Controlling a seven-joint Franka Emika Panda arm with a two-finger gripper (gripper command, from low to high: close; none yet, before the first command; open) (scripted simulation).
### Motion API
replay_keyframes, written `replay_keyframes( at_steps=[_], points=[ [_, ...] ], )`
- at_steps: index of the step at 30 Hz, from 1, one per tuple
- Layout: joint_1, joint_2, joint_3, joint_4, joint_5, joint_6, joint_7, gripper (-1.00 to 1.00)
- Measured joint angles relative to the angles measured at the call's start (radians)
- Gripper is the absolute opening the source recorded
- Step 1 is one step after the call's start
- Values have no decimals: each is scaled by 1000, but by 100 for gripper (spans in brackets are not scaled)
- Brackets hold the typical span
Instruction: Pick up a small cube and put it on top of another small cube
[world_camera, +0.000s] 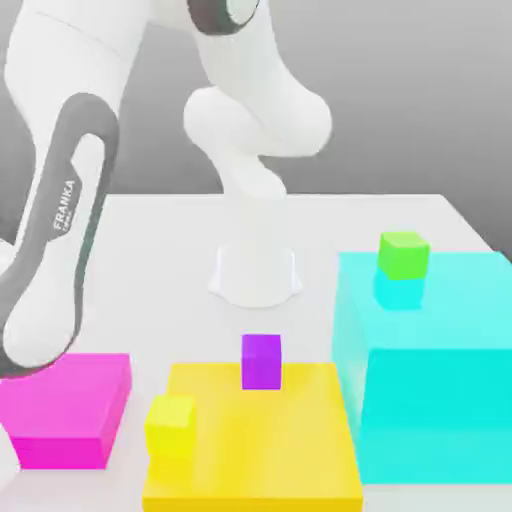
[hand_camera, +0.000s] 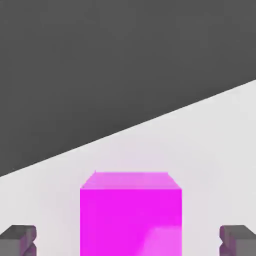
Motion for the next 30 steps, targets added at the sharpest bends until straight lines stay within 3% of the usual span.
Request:
replay_keyframes(
  at_steps=[6, 10, 30],
  points=[
    [1, 0, -1, 0, 3, -2, -2, -100],
    [36, -122, -40, -37, -37, -86, 27, -100],
    [337, -850, 102, -633, -235, -191, 377, -100]
  ],
)
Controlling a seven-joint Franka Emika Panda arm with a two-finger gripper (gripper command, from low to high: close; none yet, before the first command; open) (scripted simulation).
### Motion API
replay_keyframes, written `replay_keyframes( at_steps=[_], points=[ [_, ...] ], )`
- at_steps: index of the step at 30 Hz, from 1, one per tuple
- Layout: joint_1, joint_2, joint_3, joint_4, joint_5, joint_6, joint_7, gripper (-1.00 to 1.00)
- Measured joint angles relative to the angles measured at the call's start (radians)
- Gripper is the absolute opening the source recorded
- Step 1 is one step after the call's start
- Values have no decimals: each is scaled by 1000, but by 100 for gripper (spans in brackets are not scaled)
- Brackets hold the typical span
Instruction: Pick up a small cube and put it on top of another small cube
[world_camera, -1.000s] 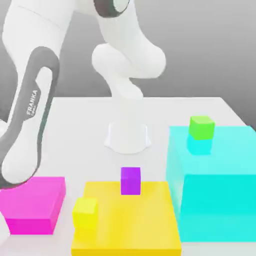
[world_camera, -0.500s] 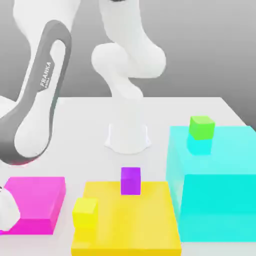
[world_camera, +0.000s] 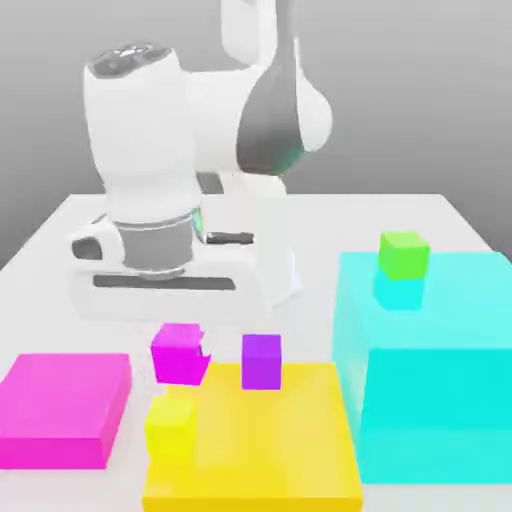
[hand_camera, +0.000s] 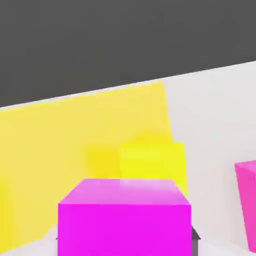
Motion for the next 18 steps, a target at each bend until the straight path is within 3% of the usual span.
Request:
replay_keyframes(
  at_steps=[7, 12, 13, 18],
  points=[
    [32, -226, 115, -203, -55, -17, 111, -100],
    [32, -94, 129, -259, -60, 170, 120, -100],
    [32, -73, 129, -264, -60, 197, 120, 100],
    [32, -73, 129, -264, -60, 197, 120, 100]
  ],
)
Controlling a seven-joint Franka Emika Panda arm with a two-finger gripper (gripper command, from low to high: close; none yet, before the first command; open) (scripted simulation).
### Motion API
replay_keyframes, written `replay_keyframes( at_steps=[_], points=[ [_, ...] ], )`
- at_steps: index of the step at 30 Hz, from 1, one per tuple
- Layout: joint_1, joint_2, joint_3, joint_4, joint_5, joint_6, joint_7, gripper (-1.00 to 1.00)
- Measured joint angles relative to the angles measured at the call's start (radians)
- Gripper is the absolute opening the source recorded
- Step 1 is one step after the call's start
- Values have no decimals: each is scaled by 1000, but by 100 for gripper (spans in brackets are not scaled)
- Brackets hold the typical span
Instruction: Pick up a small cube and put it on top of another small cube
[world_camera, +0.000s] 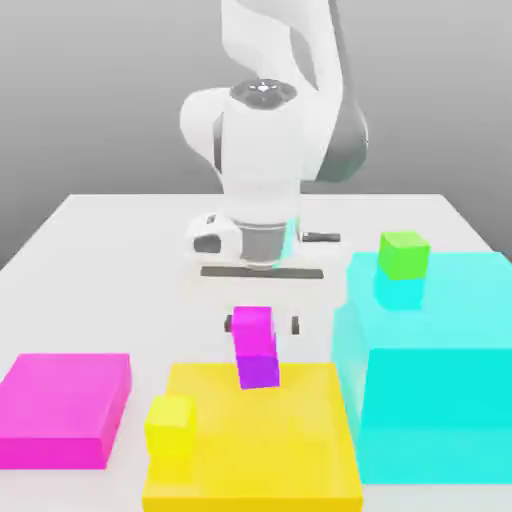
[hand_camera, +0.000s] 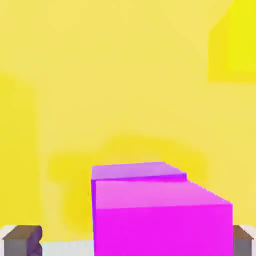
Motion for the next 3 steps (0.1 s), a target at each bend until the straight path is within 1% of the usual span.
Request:
replay_keyframes(
  at_steps=[1, 3],
  points=[
    [0, 11, 0, -3, -1, 13, 1, 100],
    [-2, -25, 2, 6, -1, -31, 1, 100]
  ],
)
